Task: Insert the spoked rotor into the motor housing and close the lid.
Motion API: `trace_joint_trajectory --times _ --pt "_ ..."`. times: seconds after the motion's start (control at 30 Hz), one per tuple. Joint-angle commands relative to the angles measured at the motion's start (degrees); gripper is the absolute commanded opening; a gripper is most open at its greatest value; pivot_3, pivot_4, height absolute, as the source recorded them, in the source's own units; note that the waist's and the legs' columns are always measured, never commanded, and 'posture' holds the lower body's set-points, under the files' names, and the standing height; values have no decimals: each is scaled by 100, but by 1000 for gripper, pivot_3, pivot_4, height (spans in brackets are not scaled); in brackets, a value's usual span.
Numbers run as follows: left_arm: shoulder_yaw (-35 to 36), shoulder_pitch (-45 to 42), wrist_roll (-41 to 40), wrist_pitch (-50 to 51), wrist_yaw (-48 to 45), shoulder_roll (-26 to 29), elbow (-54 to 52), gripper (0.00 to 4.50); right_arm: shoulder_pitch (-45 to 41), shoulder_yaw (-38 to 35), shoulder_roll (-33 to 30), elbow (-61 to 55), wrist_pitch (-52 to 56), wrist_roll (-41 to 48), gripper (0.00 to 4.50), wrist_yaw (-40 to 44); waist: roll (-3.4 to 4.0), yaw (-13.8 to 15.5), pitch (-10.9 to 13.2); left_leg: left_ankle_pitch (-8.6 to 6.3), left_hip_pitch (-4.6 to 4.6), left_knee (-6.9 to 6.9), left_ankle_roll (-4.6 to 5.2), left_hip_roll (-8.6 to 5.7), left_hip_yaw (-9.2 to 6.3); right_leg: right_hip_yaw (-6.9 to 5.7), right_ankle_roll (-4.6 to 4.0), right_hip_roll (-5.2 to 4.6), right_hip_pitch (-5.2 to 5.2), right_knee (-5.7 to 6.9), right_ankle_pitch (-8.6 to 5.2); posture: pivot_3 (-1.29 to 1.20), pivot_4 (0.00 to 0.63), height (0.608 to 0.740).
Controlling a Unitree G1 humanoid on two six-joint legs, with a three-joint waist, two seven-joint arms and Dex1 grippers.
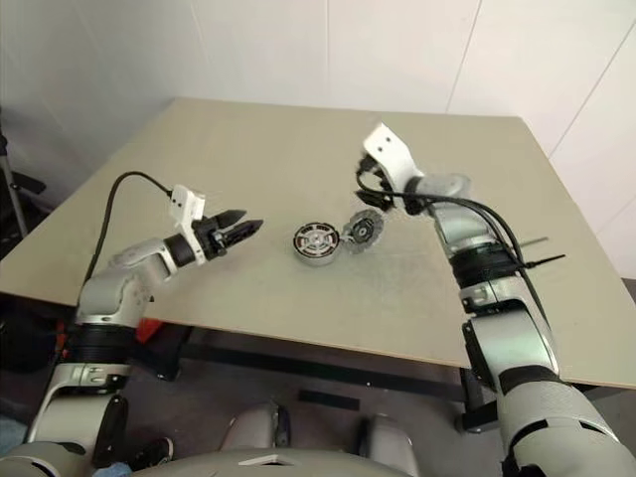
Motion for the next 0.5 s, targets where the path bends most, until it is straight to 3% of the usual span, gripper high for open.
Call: trace_joint_trajectory --times 0.03,0.17,0.2,0.5 --pt "135 -181 -42 -30 -150 186 125 3109 -33 -325 -263 -138 -240 -137 1584 -364 2 -23 1 0 -4 0 0 0 0 0 -1 0 -5 3 0 0 0 740" --pt "91 -270 0 -106 -164 192 272 3109 281 -361 -474 -322 -149 -155 205 -346 1 -13 1 -1 9 0 3 1 0 0 -2 0 6 3 -1 0 0 740" --pt "49 -284 33 -142 -153 157 296 3109 398 -337 -485 -462 -53 -115 63 -234 1 -12 1 -4 17 0 7 2 0 0 -2 0 14 1 -2 0 0 740" --pt "43 -452 -23 -97 -89 -160 202 3109 1405 130 -320 -1748 624 73 63 531 1 -11 1 -12 29 1 22 3 0 -1 -2 0 28 -1 -2 0 0 740"
